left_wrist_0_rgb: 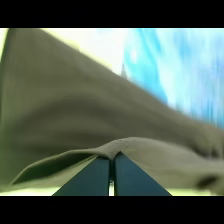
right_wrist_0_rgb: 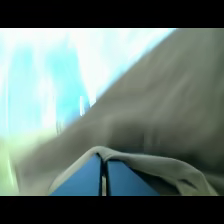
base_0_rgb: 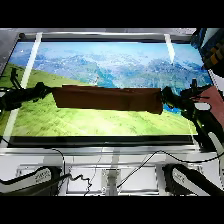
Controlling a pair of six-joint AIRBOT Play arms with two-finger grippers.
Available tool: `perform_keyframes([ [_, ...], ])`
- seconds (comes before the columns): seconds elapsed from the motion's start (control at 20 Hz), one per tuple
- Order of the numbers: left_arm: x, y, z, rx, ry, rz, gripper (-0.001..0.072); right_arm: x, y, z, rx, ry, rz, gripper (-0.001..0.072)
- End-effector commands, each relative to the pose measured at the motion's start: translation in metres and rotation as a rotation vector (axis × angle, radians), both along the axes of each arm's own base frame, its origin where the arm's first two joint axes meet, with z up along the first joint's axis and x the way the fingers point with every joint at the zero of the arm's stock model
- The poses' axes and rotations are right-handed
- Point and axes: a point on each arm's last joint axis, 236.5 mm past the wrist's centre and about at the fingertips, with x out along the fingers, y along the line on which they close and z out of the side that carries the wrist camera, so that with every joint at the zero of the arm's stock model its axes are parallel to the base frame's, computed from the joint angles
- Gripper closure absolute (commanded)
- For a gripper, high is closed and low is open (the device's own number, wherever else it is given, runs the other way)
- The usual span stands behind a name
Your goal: Fold the clothes and pants, and hang the long-sleeved shirts on hangers.
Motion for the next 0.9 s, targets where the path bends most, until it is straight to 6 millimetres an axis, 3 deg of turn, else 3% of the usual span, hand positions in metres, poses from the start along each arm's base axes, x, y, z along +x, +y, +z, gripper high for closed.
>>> perform_keyframes([
  [0.0,0.041,0.016,-0.011,0.057,-0.053,0.172,0.0697,0.034,-0.045,-0.004,0.046,-0.024,-0.363,0.0697],
  [0.3,0.075,-0.005,-0.072,0.119,-0.008,0.295,0.0697,0.084,-0.041,-0.047,0.036,0.051,-0.354,0.0697],
  [0.4,0.081,-0.014,-0.081,0.122,0.003,0.276,0.0696,0.096,-0.035,-0.056,0.047,0.069,-0.33,0.0696],
  [0.5,0.089,-0.019,-0.078,0.122,-0.011,0.267,0.0692,0.1,-0.033,-0.059,0.048,0.075,-0.318,0.0684],
  [0.55,0.092,-0.02,-0.072,0.12,-0.024,0.264,0.0582,0.1,-0.033,-0.059,0.045,0.073,-0.315,0.0562],
  [0.6,0.094,-0.023,-0.066,0.111,-0.032,0.251,0.0217,0.1,-0.033,-0.059,0.043,0.074,-0.313,0.0337],
  [0.65,0.094,-0.024,-0.063,0.104,-0.035,0.235,0.0016,0.099,-0.031,-0.059,0.043,0.077,-0.302,0.0137],
  [0.75,0.089,-0.024,-0.057,0.093,-0.031,0.189,0.0007,0.097,-0.025,-0.059,0.023,0.082,-0.256,0.0123],
  [0.85,0.077,-0.012,-0.056,0.087,-0.006,0.147,0.0009,0.093,-0.024,-0.057,-0.014,0.081,-0.21,0.0123],
])
